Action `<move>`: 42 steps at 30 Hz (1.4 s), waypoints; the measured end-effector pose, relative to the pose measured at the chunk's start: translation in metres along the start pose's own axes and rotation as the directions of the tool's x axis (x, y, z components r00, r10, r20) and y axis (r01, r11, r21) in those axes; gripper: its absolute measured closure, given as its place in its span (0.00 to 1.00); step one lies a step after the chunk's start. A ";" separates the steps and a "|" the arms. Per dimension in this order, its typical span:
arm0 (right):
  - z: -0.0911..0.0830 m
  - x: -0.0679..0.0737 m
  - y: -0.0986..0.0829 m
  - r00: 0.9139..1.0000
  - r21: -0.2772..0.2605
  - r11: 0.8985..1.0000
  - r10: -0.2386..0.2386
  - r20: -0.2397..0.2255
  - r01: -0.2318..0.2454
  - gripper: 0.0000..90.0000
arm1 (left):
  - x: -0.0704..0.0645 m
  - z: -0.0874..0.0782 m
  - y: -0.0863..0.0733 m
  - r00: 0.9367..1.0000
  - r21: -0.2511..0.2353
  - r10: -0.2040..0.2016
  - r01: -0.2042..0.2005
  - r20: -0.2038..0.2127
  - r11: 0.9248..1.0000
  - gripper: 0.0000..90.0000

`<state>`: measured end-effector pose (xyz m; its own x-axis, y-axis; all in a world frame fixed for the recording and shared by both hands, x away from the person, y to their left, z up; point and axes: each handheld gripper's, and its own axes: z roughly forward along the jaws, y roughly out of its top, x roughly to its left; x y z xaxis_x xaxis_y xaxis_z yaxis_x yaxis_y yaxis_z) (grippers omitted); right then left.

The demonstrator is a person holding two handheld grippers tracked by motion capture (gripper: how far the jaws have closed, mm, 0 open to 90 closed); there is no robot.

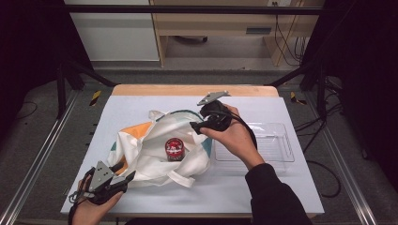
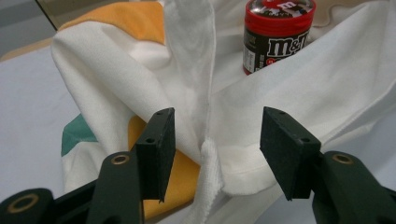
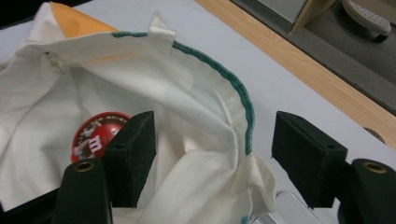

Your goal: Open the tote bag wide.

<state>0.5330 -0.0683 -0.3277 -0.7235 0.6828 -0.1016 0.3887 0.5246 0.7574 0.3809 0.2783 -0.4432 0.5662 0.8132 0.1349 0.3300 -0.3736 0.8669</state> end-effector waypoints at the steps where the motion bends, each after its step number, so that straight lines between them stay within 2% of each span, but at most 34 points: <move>1: -0.004 0.002 -0.001 1.000 -0.002 1.000 -0.002 -0.002 0.002 0.36 | 0.000 -0.001 0.000 1.000 -0.004 0.003 -0.003 -0.002 1.000 0.50; 4: -0.017 0.010 -0.006 1.000 -0.025 1.000 0.003 -0.016 -0.004 0.42 | 0.001 -0.002 0.002 1.000 -0.015 0.001 -0.002 -0.014 1.000 0.50; 7: -0.027 0.022 -0.015 0.999 -0.031 0.999 -0.018 -0.036 0.017 0.47 | 0.001 -0.003 0.006 1.000 -0.026 0.002 -0.003 -0.017 1.000 0.50; 12: -0.033 0.039 -0.029 0.996 -0.033 0.998 -0.047 -0.072 0.045 0.48 | 0.004 -0.001 0.024 1.000 -0.009 0.023 -0.023 -0.020 1.000 0.48; 14: -0.032 0.041 -0.031 0.994 -0.036 0.998 -0.060 -0.089 0.057 0.45 | 0.006 0.002 0.031 0.999 0.006 0.045 -0.045 -0.021 0.999 0.47; 17: -0.029 0.042 -0.034 0.992 -0.028 0.998 -0.066 -0.104 0.064 0.38 | 0.010 0.011 0.044 0.998 0.039 0.060 -0.060 0.003 0.997 0.45; 21: -0.022 0.042 -0.040 0.987 -0.018 0.997 -0.082 -0.137 0.080 0.34 | 0.014 0.025 0.067 0.996 0.038 0.088 -0.088 0.019 0.995 0.43; 23: -0.017 0.042 -0.042 0.987 -0.004 0.996 -0.085 -0.138 0.085 0.33 | 0.016 0.031 0.076 0.995 0.039 0.093 -0.094 0.032 0.995 0.42; 25: -0.013 0.043 -0.043 0.983 -0.003 0.995 -0.096 -0.158 0.097 0.34 | 0.018 0.039 0.085 0.994 0.052 0.100 -0.102 0.044 0.993 0.41; 27: -0.010 0.045 -0.045 0.980 0.005 0.994 -0.103 -0.170 0.105 0.34 | 0.018 0.046 0.091 0.993 0.056 0.110 -0.113 0.047 0.992 0.40; 29: -0.009 0.047 -0.048 0.975 0.001 0.992 -0.127 -0.181 0.129 0.38 | 0.018 0.052 0.097 0.991 0.060 0.130 -0.132 0.039 0.989 0.41; 33: -0.011 0.051 -0.057 0.973 0.006 0.990 -0.140 -0.181 0.144 0.47 | 0.019 0.064 0.102 0.987 0.079 0.151 -0.155 0.051 0.985 0.52; 35: -0.014 0.054 -0.062 0.969 0.015 0.987 -0.156 -0.192 0.162 0.51 | 0.021 0.068 0.102 0.984 0.101 0.172 -0.176 0.051 0.979 0.62; 36: -0.016 0.057 -0.066 0.968 0.018 0.986 -0.159 -0.192 0.165 0.52 | 0.022 0.070 0.102 0.984 0.117 0.170 -0.175 0.051 0.978 0.64; 37: -0.017 0.059 -0.069 0.968 0.021 0.985 -0.166 -0.188 0.173 0.54 | 0.023 0.070 0.101 0.984 0.124 0.173 -0.177 0.049 0.976 0.72; 40: -0.020 0.063 -0.082 0.967 0.027 0.983 -0.175 -0.183 0.183 0.57 | 0.028 0.071 0.101 0.989 0.130 0.141 -0.146 0.046 0.981 0.82; 41: -0.020 0.065 -0.086 0.967 0.029 0.982 -0.180 -0.177 0.188 0.57 | 0.030 0.071 0.101 0.992 0.125 0.120 -0.125 0.046 0.984 0.84; 42: -0.021 0.067 -0.090 0.967 0.029 0.980 -0.187 -0.173 0.195 0.57 | 0.032 0.071 0.102 0.991 0.121 0.125 -0.129 0.042 0.984 0.85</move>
<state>0.4374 -0.0801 -0.3893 -0.8709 0.4742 -0.1289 0.2564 0.6623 0.7040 0.4859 0.2344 -0.3847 0.6340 0.7407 0.2223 0.3430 -0.5270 0.7776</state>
